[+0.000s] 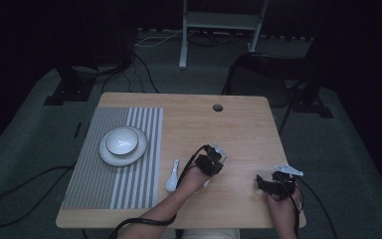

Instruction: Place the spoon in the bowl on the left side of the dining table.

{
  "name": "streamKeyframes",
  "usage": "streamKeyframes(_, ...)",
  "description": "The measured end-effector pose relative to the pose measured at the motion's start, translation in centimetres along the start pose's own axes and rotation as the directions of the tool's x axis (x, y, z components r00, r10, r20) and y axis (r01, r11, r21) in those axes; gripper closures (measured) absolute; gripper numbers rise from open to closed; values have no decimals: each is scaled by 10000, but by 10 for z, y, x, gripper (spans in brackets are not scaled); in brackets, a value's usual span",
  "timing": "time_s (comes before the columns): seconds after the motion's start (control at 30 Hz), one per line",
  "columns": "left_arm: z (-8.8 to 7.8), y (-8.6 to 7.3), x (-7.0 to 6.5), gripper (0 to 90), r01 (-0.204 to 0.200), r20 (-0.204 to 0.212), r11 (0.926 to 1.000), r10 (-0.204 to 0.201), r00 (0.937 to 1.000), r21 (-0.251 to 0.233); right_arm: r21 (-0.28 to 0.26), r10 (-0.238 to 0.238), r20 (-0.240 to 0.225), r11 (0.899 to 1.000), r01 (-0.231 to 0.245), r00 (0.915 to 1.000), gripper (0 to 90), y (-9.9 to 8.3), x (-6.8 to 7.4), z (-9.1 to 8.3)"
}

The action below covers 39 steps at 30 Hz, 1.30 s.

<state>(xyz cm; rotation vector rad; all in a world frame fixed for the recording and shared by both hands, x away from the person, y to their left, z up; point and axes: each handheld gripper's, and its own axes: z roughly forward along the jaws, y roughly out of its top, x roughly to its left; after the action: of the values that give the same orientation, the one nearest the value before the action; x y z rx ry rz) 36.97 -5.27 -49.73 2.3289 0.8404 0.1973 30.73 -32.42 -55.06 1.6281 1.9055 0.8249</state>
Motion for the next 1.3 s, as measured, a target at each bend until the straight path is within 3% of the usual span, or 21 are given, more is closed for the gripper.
streamKeyframes(0.17,-7,2,0,856,30,164,9998,-26,9999,-213,-8,-13,-1,10000,13,10000,118,0,0,0)
streamKeyframes(0.63,-43,11,-5,857,-404,339,9950,437,9985,-919,-9,14,6,10000,-14,10000,119,0,0,0)
streamKeyframes(1.0,-65,8,7,856,-328,86,9925,341,9994,-1180,-14,27,32,10000,-27,10000,118,0,0,0)
streamKeyframes(1.3,-81,4,21,857,-13,20,9900,16,10000,-1411,-16,24,33,10000,-24,10000,118,0,0,0)
